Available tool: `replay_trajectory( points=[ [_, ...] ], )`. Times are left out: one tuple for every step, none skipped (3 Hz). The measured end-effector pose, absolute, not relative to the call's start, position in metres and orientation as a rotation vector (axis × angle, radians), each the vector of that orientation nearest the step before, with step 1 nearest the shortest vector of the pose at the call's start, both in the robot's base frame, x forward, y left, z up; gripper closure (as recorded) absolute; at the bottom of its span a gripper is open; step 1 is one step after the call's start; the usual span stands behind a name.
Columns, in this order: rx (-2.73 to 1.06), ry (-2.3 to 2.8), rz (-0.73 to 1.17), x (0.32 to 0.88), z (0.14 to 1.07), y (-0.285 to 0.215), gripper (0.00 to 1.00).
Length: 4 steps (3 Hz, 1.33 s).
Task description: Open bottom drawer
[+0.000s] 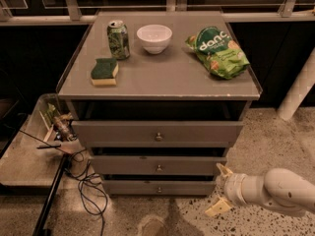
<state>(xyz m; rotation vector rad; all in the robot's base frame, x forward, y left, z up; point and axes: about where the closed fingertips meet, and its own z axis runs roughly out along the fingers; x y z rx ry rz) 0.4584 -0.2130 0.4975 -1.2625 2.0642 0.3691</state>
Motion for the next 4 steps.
replay_trajectory(
  points=[
    [-1.261,2.095,0.393,0.460,0.476,-0.207,0.00],
    [-1.219,2.076,0.469,0.467,0.450,-0.200,0.00],
    [-1.157,2.039,0.518,0.477,0.416,-0.198,0.00],
    [-1.134,1.986,0.541,0.482,0.386,-0.195,0.00]
  ],
)
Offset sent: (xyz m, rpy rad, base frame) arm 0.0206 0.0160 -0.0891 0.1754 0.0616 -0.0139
